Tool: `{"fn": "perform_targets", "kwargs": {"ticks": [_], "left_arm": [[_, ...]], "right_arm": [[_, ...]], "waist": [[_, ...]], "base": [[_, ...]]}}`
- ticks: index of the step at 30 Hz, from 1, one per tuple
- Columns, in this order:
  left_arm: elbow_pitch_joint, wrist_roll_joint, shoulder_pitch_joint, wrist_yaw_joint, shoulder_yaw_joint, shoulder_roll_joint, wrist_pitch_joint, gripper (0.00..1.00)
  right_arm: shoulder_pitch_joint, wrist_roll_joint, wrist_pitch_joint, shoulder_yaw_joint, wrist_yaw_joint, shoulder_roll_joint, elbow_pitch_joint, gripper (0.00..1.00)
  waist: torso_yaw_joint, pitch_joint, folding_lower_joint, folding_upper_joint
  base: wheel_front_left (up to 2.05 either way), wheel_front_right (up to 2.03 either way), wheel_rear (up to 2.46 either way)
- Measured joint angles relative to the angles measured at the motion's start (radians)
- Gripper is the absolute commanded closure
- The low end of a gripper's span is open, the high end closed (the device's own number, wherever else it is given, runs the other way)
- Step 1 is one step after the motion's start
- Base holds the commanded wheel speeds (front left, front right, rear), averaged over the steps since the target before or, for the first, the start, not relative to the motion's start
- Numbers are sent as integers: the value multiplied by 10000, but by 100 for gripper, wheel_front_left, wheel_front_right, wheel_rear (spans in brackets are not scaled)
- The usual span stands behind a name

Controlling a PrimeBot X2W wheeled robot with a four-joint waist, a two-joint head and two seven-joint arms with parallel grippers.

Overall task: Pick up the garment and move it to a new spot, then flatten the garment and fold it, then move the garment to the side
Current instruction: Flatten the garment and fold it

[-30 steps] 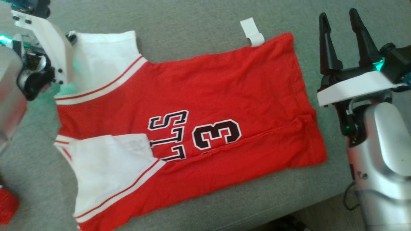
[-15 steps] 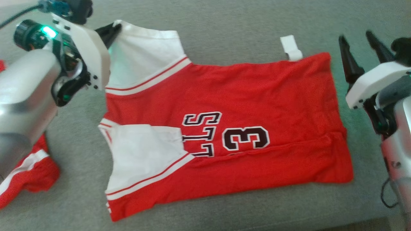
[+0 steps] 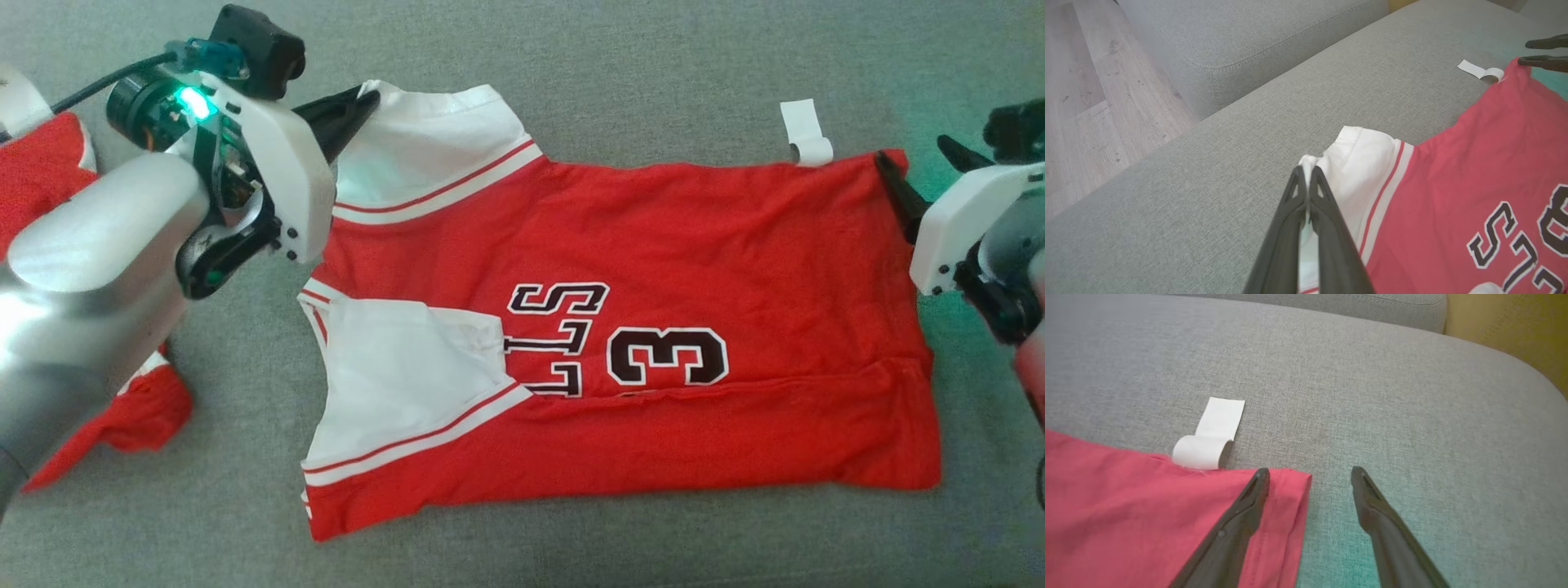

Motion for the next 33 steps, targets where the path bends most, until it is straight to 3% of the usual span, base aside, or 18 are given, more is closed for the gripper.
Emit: {"fn": "perform_targets", "kwargs": {"ticks": [8, 20, 21, 22, 26, 33], "left_arm": [[-104, 88, -29, 0, -63, 0, 71, 100], [-109, 94, -165, 0, -119, -4, 71, 100], [-109, 102, -190, 0, -127, -6, 71, 100], [-107, 102, -208, 0, -127, -6, 71, 100], [-40, 102, -305, 0, -142, -13, 69, 100], [334, 176, -302, 0, -148, 2, -251, 100]], "right_arm": [[-634, 744, -19, 1244, 0, -176, 738, 0], [-1399, 2144, 372, 2656, 0, -533, 846, 0], [-1454, 2374, 508, 2757, 0, -543, 846, 9], [-1507, 2571, 642, 2851, -2, -566, 832, 100], [-1617, 2953, 579, 3277, 0, -683, 732, 100], [-1647, 3340, -686, 3544, 0, -688, 1024, 100]], "waist": [[-22, 188, 0, 0], [-2, 480, 1, 0], [8, 489, 1, 0], [10, 498, 0, 0], [9, 503, 1, 0], [-66, 272, 0, 0]], "base": [[0, 0, 0], [0, 0, 0], [0, 0, 0], [0, 0, 0], [0, 0, 0], [0, 0, 0]]}}
